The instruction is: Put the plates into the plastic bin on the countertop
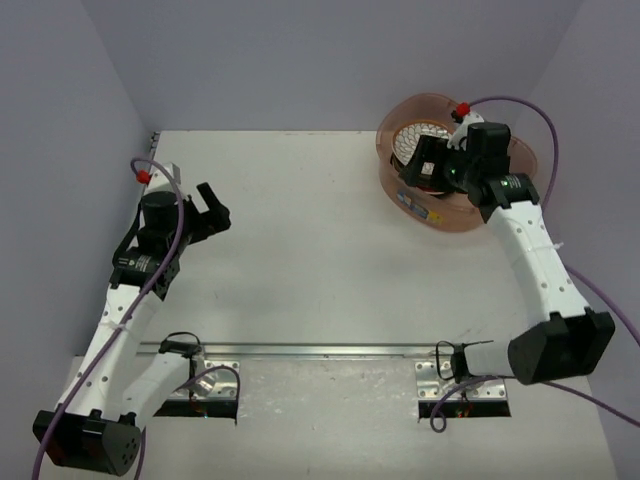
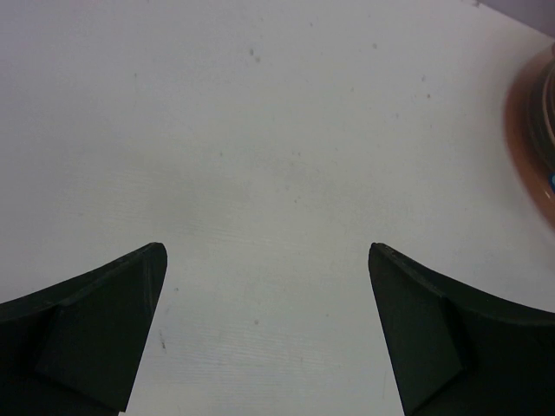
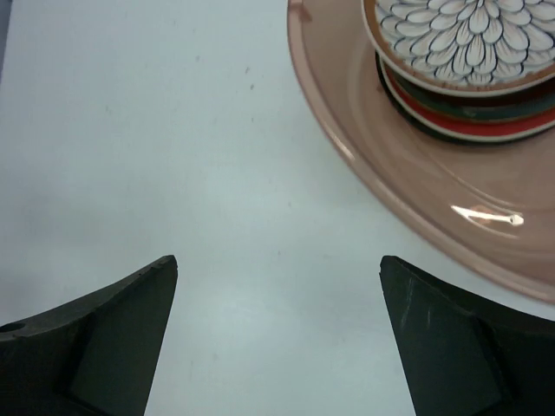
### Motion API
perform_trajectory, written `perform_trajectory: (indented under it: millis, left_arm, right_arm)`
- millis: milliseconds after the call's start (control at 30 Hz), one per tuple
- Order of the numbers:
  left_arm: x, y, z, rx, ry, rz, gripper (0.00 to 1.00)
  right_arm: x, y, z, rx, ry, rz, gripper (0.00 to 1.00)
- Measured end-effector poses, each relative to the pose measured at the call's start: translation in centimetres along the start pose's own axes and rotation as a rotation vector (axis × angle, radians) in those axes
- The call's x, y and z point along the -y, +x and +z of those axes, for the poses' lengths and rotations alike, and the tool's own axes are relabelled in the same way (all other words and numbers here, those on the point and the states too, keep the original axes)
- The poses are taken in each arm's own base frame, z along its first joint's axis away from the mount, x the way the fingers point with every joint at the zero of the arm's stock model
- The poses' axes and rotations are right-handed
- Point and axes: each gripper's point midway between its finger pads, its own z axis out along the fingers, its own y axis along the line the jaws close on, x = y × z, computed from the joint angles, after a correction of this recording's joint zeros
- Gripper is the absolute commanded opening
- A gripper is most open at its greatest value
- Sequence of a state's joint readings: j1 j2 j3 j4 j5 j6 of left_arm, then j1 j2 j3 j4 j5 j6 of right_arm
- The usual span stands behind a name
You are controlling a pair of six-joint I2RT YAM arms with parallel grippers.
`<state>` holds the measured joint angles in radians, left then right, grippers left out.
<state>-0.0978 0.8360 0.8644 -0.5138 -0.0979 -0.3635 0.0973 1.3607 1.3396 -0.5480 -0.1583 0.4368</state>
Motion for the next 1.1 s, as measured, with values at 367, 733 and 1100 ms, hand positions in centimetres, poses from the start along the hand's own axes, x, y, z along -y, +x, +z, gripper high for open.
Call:
perform_trajectory:
  millis: [367, 733, 1100]
  left_arm:
    - [-1.4, -1.0, -0.2, 0.077, -0.086, 0.068, 1.0]
    - [-0.6, 0.6, -3.4, 0.184, 0.032, 0.136, 1.0]
    - [0.1, 0.5, -3.4, 0.192, 0.055, 0.144, 1.0]
  right_arm:
    - [0.6, 3.8, -13.6, 0.194, 0.052, -0.194, 0.99]
    - [1.1, 8.8, -16.7, 0.201, 0.011, -0.243, 0.99]
    - [2.4, 11.7, -14.5, 0.131, 0.024, -0.24, 0.99]
